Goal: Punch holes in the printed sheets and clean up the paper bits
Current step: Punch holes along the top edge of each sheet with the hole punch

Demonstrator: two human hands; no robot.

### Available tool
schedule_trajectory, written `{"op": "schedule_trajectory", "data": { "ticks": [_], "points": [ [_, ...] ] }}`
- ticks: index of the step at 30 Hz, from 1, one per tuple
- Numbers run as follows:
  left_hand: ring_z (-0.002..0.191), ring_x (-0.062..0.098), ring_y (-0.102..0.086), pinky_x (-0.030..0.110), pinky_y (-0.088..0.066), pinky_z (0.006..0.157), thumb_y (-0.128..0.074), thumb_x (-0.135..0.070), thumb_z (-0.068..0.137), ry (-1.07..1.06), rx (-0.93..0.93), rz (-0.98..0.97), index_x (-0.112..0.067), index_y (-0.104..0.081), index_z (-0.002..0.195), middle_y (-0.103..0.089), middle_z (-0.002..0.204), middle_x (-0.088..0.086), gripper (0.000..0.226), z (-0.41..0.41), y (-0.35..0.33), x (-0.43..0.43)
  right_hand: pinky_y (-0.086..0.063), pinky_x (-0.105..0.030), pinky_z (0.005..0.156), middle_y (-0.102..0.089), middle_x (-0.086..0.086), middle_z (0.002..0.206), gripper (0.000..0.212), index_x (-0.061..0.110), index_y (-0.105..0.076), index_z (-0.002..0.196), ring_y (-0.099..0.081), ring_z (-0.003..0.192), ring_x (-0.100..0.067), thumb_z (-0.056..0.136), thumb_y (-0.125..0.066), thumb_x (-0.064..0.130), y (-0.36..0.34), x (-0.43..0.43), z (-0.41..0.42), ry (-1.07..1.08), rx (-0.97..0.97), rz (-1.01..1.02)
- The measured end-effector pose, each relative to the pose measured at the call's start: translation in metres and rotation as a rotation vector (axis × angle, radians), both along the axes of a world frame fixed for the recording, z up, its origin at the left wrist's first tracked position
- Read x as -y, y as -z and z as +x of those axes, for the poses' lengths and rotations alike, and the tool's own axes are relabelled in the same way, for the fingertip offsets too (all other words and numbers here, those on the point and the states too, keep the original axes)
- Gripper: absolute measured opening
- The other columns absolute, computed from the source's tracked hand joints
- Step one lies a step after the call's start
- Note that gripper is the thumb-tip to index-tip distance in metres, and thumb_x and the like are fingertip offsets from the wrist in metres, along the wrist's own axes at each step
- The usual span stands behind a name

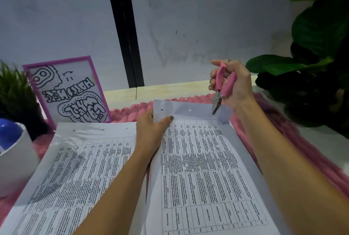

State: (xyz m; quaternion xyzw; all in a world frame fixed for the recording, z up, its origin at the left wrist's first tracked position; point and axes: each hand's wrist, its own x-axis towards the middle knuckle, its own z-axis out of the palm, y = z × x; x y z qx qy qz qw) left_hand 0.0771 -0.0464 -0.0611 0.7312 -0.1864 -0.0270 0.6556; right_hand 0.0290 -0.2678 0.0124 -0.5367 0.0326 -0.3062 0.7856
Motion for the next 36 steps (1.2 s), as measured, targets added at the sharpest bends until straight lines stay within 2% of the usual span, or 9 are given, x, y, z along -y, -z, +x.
{"op": "schedule_trajectory", "data": {
  "ticks": [4, 10, 19, 22, 25, 27, 29, 32, 36],
  "points": [
    [0.073, 0.020, -0.073, 0.031, -0.060, 0.062, -0.074, -0.009, 0.082, 0.007, -0.026, -0.011, -0.018, -0.070, 0.099, -0.075, 0.086, 0.004, 0.019, 0.001, 0.000, -0.001, -0.049, -0.030, 0.057, -0.059, -0.012, 0.075, 0.038, -0.001, -0.061, 0.110, -0.054, 0.062, -0.022, 0.085, -0.046, 0.024, 0.003, -0.005, -0.010, 0.029, 0.054, 0.034],
    [0.074, 0.020, -0.074, 0.021, -0.056, 0.057, -0.072, -0.005, 0.083, 0.042, -0.038, -0.051, -0.012, -0.070, 0.102, -0.075, 0.085, 0.005, 0.020, -0.003, -0.006, -0.002, -0.049, -0.030, 0.058, -0.059, -0.008, 0.071, 0.029, -0.001, -0.057, 0.111, -0.054, 0.058, -0.018, 0.094, -0.041, 0.016, 0.008, -0.006, -0.017, 0.139, 0.057, 0.085],
    [0.079, 0.029, -0.073, 0.047, -0.061, 0.069, -0.072, -0.006, 0.083, 0.021, 0.011, -0.054, -0.024, -0.068, 0.092, -0.075, 0.086, 0.006, 0.021, -0.009, -0.010, -0.002, -0.041, -0.028, 0.056, -0.056, -0.011, 0.073, 0.044, -0.001, -0.056, 0.112, -0.049, 0.058, -0.017, 0.079, -0.047, 0.026, -0.001, -0.007, -0.019, 0.038, 0.086, 0.061],
    [0.095, 0.025, -0.070, 0.038, -0.060, 0.076, -0.074, -0.014, 0.083, -0.029, -0.013, -0.015, -0.023, -0.061, 0.107, -0.070, 0.105, -0.001, 0.029, -0.008, -0.010, -0.002, -0.040, -0.028, 0.056, -0.056, -0.009, 0.071, 0.041, 0.000, -0.057, 0.110, -0.049, 0.057, -0.017, 0.079, -0.048, 0.025, -0.002, -0.010, -0.016, 0.048, 0.099, 0.046],
    [0.122, 0.011, -0.046, 0.028, -0.040, 0.099, -0.075, -0.028, 0.085, -0.199, 0.299, 0.166, -0.017, -0.042, 0.139, -0.048, 0.133, -0.004, 0.065, -0.012, -0.017, -0.003, -0.038, -0.029, 0.055, -0.057, -0.008, 0.069, 0.036, 0.003, -0.059, 0.105, -0.048, 0.057, -0.018, 0.080, -0.049, 0.026, -0.003, -0.010, -0.014, 0.063, 0.105, 0.051],
    [0.123, 0.012, -0.043, 0.034, -0.037, 0.107, -0.070, -0.031, 0.088, -0.253, 0.609, 0.237, -0.015, -0.049, 0.135, -0.051, 0.133, 0.000, 0.054, -0.018, -0.029, 0.005, -0.038, -0.030, 0.055, -0.057, -0.009, 0.069, 0.035, 0.003, -0.059, 0.105, -0.049, 0.057, -0.018, 0.079, -0.050, 0.027, -0.003, -0.009, -0.013, 0.077, 0.115, 0.063],
    [0.120, 0.013, -0.047, 0.049, -0.027, 0.116, -0.063, -0.037, 0.091, -0.170, 0.786, 0.404, -0.018, -0.057, 0.124, -0.058, 0.125, -0.002, 0.039, -0.024, -0.039, 0.022, -0.038, -0.031, 0.055, -0.056, -0.009, 0.069, 0.036, 0.004, -0.060, 0.104, -0.049, 0.056, -0.018, 0.079, -0.051, 0.028, -0.002, -0.010, -0.011, 0.093, 0.111, 0.060],
    [0.121, 0.014, -0.053, 0.054, 0.006, 0.118, -0.054, -0.045, 0.094, 0.028, 0.863, 0.739, -0.026, -0.056, 0.123, -0.061, 0.124, -0.009, 0.034, -0.029, -0.046, 0.050, -0.038, -0.031, 0.055, -0.056, -0.009, 0.069, 0.034, 0.006, -0.061, 0.102, -0.049, 0.055, -0.019, 0.079, -0.051, 0.030, -0.003, -0.012, -0.010, 0.119, 0.102, 0.049],
    [0.104, 0.010, -0.061, 0.051, 0.000, 0.119, -0.051, -0.043, 0.097, 0.072, 0.867, 0.786, -0.027, -0.060, 0.103, -0.068, 0.104, -0.014, 0.019, -0.025, -0.045, 0.066, -0.040, -0.031, 0.055, -0.056, -0.010, 0.070, 0.033, 0.007, -0.061, 0.102, -0.050, 0.057, -0.018, 0.080, -0.051, 0.029, -0.002, -0.016, -0.010, 0.134, 0.133, 0.063]
  ]
}}
